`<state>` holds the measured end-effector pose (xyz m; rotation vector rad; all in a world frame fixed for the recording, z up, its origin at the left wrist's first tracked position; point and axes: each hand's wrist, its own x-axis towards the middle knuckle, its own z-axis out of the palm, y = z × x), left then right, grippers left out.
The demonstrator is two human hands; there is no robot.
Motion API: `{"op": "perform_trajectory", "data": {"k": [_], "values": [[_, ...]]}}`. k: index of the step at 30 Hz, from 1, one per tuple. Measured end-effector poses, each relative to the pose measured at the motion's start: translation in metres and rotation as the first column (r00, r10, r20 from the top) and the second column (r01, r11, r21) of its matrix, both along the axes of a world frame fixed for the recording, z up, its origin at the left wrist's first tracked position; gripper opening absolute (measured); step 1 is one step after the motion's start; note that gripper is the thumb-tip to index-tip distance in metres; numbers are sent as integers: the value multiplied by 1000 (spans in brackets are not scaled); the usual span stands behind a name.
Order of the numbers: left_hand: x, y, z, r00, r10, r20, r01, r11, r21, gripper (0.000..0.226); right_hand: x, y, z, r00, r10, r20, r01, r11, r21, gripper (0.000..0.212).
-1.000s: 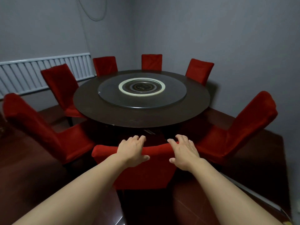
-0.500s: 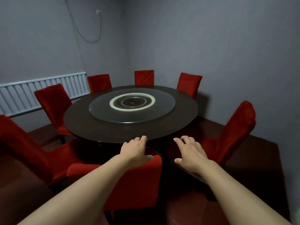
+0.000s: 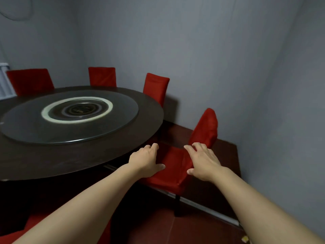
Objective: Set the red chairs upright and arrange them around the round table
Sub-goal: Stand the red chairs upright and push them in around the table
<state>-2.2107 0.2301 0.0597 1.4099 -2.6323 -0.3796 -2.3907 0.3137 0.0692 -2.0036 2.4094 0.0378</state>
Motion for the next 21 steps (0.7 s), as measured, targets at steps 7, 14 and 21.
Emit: {"op": "perform_trajectory", "data": {"k": [7,14,21], "values": [[-92,-45,-14,997,-50,53,47,997,58,68,-96,-41,-10,998,-57,23,57,998,13,83],[-197,-80,-28,996,-30,87,24,997,72,68,-204,-87,-29,999,-28,46,27,999,18,71],[-316,-102,-49,988,110,111,-122,987,101,68,-331,-148,-47,994,96,59,-99,994,50,71]]}}
